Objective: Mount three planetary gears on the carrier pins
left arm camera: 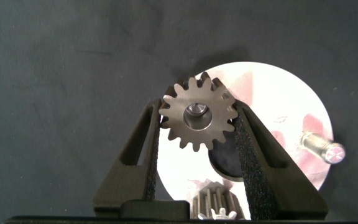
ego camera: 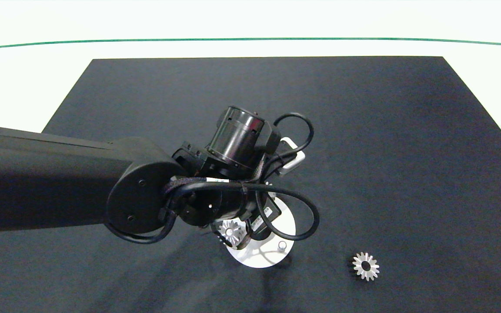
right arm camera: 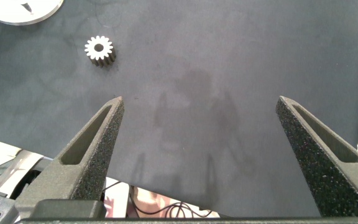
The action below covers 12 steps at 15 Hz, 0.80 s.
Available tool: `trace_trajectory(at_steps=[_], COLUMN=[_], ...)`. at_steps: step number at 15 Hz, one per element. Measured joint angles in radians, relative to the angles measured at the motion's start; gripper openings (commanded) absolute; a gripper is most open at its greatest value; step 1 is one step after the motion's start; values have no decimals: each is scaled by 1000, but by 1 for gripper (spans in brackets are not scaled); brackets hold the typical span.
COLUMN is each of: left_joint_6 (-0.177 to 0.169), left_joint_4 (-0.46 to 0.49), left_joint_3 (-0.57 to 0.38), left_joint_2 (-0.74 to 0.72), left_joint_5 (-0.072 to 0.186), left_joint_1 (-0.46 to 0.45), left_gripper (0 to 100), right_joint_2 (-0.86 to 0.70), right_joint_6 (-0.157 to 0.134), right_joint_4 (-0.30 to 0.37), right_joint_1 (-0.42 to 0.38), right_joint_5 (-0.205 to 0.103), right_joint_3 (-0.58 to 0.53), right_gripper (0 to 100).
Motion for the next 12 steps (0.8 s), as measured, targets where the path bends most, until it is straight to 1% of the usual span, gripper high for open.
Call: trace_trajectory(at_steps=[12], left_joint_6=[0], left_joint_4=[-1], left_joint_3=[-10], left_joint_2=[0], left_joint_5=[0], left_joint_1=[-2], left_gripper=[0], right_joint_2=[1], right_joint_6=[0], right_joint_4=[-1], right_joint_1=[0], right_joint_5=[0], right_joint_3=[-1], right_gripper=[100])
